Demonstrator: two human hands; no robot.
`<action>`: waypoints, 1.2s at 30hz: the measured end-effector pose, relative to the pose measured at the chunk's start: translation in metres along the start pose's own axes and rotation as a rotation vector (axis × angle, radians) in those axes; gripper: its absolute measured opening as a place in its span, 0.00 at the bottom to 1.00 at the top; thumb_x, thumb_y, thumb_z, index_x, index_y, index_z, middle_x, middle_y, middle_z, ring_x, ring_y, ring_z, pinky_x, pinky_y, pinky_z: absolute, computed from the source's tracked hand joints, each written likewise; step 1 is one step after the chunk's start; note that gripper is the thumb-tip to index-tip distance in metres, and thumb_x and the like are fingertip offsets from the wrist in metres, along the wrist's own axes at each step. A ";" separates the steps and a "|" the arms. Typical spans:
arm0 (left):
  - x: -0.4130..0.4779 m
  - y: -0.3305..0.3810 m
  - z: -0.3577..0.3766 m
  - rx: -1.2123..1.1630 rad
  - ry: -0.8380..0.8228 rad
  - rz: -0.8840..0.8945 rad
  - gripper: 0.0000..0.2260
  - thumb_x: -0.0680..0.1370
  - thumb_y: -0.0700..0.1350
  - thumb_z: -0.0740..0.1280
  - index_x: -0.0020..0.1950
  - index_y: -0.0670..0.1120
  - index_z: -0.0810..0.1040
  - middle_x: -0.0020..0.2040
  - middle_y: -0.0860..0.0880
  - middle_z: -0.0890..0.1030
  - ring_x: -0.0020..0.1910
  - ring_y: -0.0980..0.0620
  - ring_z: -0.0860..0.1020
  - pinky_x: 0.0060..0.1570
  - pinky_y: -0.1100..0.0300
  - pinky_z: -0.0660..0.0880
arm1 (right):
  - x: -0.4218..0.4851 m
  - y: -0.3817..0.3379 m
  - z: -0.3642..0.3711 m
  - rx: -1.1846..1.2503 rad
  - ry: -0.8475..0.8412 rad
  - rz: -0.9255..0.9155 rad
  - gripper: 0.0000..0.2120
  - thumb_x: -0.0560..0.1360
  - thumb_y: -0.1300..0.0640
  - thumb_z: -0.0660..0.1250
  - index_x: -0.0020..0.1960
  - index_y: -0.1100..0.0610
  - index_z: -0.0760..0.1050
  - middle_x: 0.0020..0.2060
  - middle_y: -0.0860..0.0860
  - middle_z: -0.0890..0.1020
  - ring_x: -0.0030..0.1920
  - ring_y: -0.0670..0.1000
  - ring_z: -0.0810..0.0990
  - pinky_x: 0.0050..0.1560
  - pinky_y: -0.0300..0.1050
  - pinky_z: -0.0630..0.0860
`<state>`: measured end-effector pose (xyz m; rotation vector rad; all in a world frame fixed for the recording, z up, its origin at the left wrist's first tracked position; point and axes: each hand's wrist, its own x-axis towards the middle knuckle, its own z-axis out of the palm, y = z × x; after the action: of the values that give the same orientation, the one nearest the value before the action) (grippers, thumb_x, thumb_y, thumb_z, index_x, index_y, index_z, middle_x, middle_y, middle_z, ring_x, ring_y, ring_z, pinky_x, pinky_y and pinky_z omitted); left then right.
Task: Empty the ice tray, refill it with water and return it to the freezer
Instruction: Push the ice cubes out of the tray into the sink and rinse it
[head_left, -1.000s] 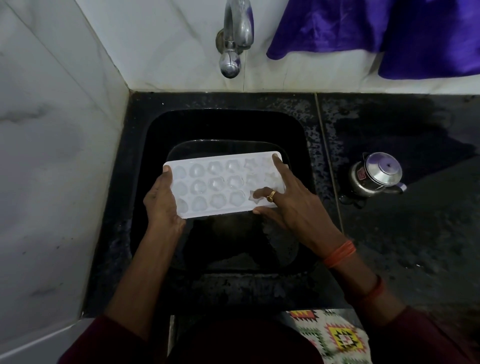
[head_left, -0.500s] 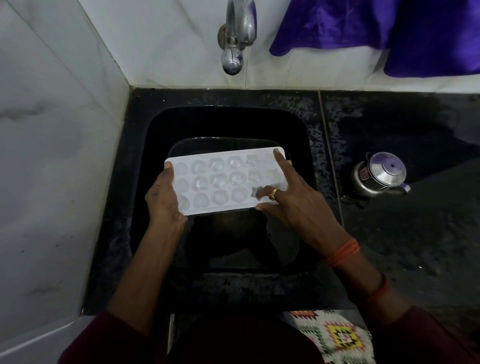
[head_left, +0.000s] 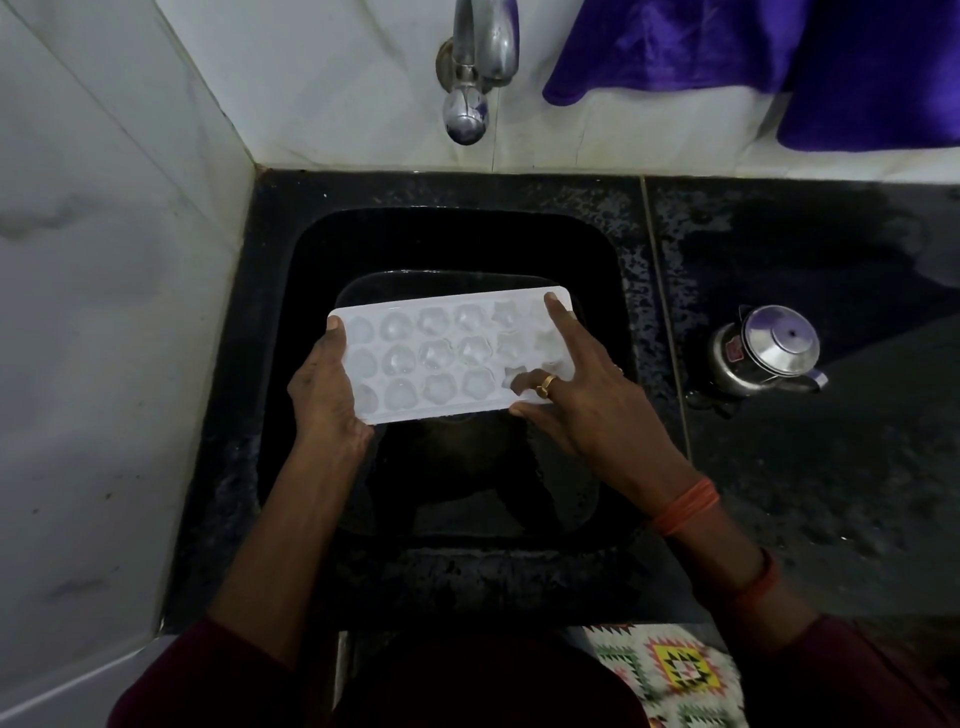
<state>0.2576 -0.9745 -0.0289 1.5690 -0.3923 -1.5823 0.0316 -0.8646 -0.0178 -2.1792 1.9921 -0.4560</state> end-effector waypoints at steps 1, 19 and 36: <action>0.000 0.000 0.000 0.004 0.002 0.004 0.18 0.81 0.56 0.67 0.62 0.44 0.82 0.54 0.45 0.87 0.50 0.43 0.87 0.42 0.46 0.84 | 0.000 -0.001 0.000 -0.007 -0.021 0.003 0.16 0.76 0.41 0.64 0.57 0.49 0.80 0.81 0.57 0.51 0.78 0.61 0.62 0.47 0.58 0.84; -0.004 0.002 0.003 -0.010 -0.006 0.003 0.19 0.81 0.55 0.69 0.62 0.42 0.82 0.55 0.44 0.87 0.51 0.42 0.86 0.48 0.42 0.84 | 0.000 0.001 -0.008 0.046 -0.005 -0.040 0.12 0.78 0.45 0.70 0.59 0.47 0.80 0.82 0.55 0.48 0.75 0.60 0.68 0.39 0.51 0.82; -0.003 -0.001 0.005 0.005 0.013 -0.002 0.17 0.81 0.55 0.69 0.61 0.43 0.83 0.53 0.44 0.87 0.50 0.42 0.87 0.47 0.42 0.84 | -0.001 0.002 0.000 0.025 -0.076 0.004 0.15 0.77 0.43 0.65 0.63 0.44 0.76 0.82 0.55 0.47 0.79 0.61 0.59 0.50 0.63 0.83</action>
<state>0.2517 -0.9734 -0.0270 1.5835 -0.3881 -1.5731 0.0297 -0.8638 -0.0183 -2.1440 1.9405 -0.3893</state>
